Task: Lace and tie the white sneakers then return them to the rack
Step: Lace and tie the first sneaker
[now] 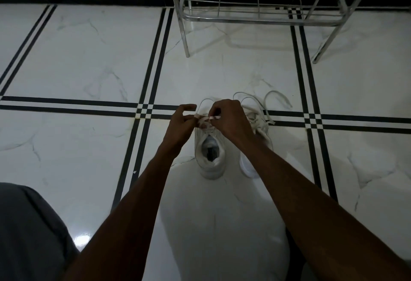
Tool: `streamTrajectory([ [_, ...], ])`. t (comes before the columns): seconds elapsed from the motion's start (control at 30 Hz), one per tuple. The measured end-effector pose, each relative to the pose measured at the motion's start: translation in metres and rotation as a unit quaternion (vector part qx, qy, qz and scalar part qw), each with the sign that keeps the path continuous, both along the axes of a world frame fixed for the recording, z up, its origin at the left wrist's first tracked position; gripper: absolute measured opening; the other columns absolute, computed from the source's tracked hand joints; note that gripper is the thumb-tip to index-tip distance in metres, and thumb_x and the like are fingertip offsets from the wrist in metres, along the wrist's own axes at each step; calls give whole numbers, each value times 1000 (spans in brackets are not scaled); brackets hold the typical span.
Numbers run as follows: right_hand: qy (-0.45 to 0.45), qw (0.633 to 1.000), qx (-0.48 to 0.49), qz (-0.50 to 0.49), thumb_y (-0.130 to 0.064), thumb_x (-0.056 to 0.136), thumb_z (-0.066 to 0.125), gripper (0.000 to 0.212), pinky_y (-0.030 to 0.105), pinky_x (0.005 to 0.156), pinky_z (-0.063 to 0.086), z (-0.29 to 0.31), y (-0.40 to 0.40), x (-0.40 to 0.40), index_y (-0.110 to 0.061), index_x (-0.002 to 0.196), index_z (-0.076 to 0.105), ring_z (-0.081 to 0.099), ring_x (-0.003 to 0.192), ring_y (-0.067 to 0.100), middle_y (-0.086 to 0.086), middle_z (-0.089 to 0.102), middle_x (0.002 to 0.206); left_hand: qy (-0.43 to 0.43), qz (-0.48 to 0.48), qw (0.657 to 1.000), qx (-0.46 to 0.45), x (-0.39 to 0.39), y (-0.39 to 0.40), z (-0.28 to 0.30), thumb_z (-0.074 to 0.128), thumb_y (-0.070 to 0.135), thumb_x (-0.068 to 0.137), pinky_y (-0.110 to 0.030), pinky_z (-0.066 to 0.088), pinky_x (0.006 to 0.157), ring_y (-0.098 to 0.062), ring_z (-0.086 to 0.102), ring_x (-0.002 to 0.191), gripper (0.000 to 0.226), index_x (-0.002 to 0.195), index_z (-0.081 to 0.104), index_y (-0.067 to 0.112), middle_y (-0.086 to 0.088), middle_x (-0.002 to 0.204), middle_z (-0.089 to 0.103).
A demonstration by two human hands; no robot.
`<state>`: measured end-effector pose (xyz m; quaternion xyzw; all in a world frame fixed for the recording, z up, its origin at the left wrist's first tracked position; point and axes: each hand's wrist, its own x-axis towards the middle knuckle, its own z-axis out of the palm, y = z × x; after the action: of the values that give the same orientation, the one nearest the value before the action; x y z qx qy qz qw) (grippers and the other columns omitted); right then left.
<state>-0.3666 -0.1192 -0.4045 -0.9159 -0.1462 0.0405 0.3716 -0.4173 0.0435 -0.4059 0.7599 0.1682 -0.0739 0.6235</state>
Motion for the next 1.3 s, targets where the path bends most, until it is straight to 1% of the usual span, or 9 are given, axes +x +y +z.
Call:
streamTrajectory([
  [0.17, 42, 992, 95, -68, -11, 70, 78, 8, 31, 62, 57, 4, 5, -2, -11, 72, 70, 67, 65, 10, -2, 71, 70, -33, -69, 997, -15, 1, 2, 4, 51, -12, 95, -13, 55, 78, 6, 70, 99, 50, 137, 56, 14, 9, 114, 72],
  [0.3, 101, 977, 161, -100, -13, 70, 86, 15, 40, 64, 62, 1, 0, -2, -10, 74, 72, 73, 64, 18, 2, 75, 73, -49, -91, 995, 13, 5, 5, 4, 67, 5, 94, -22, 58, 87, -3, 70, 105, 36, 129, 67, 15, 1, 112, 75],
  [0.47, 170, 962, 176, -117, -22, 67, 92, 27, 43, 61, 64, 9, -12, -4, -8, 72, 70, 75, 67, 27, 10, 76, 79, -62, -16, 996, 64, -1, 7, 0, 74, 13, 90, -27, 57, 84, -17, 74, 94, 13, 101, 81, 10, -3, 95, 80],
  [0.63, 233, 949, 38, -210, -33, 76, 81, 26, 31, 68, 52, 2, -50, 0, -10, 79, 70, 63, 70, 23, 9, 68, 82, 16, 23, 984, 176, -12, 24, -16, 76, 16, 88, -30, 58, 83, -13, 74, 83, 7, 93, 80, 19, 2, 90, 79],
  [0.77, 153, 964, -60, -209, -33, 76, 80, 35, 39, 83, 59, -6, -46, -3, -1, 89, 74, 71, 93, 30, 14, 75, 94, 51, 37, 980, 191, -20, 23, -17, 65, 1, 90, -26, 55, 70, -11, 69, 82, 21, 88, 76, 19, 1, 89, 76],
  [0.93, 139, 963, -90, -211, -31, 73, 82, 29, 40, 83, 59, -12, -40, -4, -5, 85, 73, 71, 94, 31, 13, 75, 92, 61, 66, 981, 170, -23, 22, -14, 56, -11, 86, -21, 53, 68, -16, 70, 86, 29, 90, 75, 10, -6, 94, 77],
  [1.07, 126, 962, -112, -214, -32, 73, 80, 31, 38, 82, 58, -16, -41, -3, -6, 88, 73, 68, 100, 31, 14, 75, 95, 57, 88, 976, 189, -24, 18, -14, 55, -11, 87, -8, 41, 49, -6, 60, 71, 27, 97, 75, 5, -5, 95, 73],
  [1.13, 122, 961, -123, -215, -30, 73, 79, 30, 32, 79, 56, -19, -41, -1, -4, 87, 74, 68, 99, 31, 14, 74, 94, 59, 98, 977, 181, -24, 18, -15, 55, -10, 87, -9, 40, 45, -7, 59, 67, 26, 99, 74, 3, -6, 95, 73],
  [1.3, 112, 957, -165, -209, -26, 76, 75, 24, 23, 70, 36, -23, -40, 0, -4, 83, 73, 68, 96, 29, 12, 74, 92, 64, 120, 977, 167, -28, 19, -20, 55, -10, 84, -20, 43, 53, -14, 60, 68, 27, 96, 73, 5, -9, 95, 74],
])
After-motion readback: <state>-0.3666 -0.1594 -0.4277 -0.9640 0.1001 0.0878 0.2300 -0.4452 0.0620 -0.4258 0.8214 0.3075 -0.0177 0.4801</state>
